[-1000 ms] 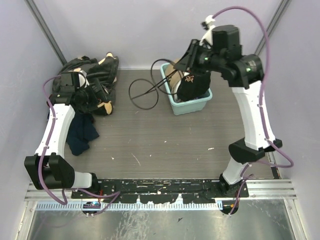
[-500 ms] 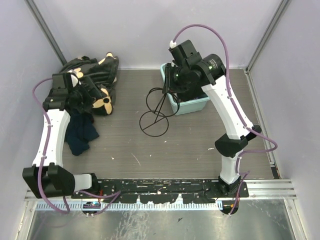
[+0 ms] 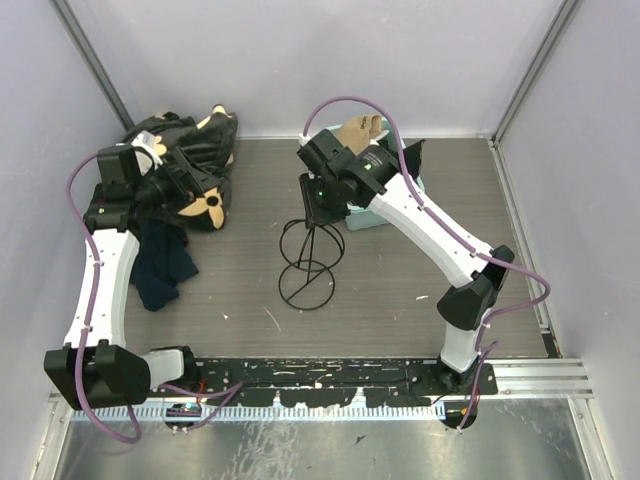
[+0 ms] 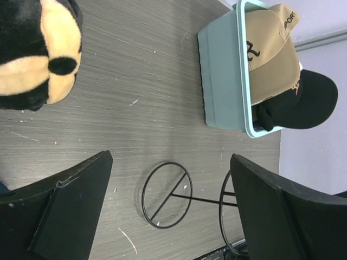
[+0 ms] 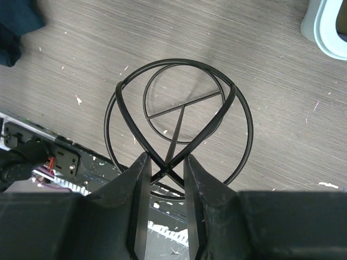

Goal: Stack the hats

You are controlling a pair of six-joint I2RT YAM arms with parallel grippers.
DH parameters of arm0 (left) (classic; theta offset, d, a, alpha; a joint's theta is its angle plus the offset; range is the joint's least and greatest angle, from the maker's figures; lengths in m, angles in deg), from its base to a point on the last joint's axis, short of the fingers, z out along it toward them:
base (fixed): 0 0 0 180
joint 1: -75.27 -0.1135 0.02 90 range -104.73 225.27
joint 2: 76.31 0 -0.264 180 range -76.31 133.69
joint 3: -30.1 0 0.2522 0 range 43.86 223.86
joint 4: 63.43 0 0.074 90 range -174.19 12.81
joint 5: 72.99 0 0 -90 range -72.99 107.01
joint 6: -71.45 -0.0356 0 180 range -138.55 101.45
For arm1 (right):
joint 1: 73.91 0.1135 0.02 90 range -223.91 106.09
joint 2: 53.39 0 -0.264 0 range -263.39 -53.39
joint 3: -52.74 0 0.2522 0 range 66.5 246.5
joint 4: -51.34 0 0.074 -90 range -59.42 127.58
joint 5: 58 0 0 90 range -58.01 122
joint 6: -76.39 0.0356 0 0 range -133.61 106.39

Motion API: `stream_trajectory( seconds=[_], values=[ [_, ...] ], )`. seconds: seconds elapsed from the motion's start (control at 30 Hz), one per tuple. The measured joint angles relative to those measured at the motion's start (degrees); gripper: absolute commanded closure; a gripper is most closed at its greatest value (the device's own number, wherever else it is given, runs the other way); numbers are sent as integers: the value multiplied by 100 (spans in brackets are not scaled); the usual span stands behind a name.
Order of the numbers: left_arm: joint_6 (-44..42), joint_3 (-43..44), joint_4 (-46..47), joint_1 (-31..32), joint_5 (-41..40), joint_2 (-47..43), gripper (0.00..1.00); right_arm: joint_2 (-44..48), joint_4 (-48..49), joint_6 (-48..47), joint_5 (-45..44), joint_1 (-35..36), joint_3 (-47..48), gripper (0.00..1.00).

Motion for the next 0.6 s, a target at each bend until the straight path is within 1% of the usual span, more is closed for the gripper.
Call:
stream_trajectory(
  seconds=[0.2,0.53,0.57,0.6],
  values=[
    [-2,0,-2,0,101,24,2,413,741,46,-319,79,-925,99],
    [-24,0,-74,0,323,42,2,501,1123,350,-754,133,-1196,94],
    [-24,0,-76,0,345,42,2,501,1150,372,-778,157,-1213,93],
    [-22,0,-76,0,365,42,2,509,1172,387,-817,188,-1228,89]
  ],
)
